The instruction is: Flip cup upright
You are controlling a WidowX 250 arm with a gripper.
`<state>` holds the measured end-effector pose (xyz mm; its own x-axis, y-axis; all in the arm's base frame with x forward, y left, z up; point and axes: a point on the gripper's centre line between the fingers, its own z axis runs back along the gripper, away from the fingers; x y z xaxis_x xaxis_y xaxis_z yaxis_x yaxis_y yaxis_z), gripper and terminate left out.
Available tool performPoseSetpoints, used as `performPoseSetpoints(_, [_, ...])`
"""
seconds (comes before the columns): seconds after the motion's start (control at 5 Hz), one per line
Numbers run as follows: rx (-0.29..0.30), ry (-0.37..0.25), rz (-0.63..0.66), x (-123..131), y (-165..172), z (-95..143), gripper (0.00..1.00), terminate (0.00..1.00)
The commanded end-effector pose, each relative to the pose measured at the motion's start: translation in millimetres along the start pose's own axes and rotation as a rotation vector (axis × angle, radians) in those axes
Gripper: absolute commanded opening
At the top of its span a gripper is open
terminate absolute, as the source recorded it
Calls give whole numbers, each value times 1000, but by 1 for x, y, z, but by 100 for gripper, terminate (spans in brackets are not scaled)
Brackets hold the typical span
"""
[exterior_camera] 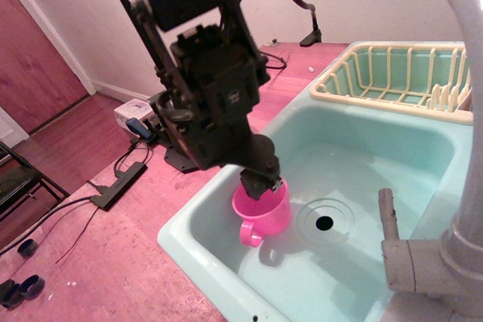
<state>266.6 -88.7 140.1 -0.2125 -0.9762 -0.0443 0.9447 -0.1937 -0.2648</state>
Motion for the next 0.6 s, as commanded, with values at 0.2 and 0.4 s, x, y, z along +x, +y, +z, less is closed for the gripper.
performPoseSetpoints(0.2, [92, -3, -21, -9, -3, 31, 100, 0])
performPoseSetpoints(0.4, [92, -3, -21, -9, -3, 31, 100, 100])
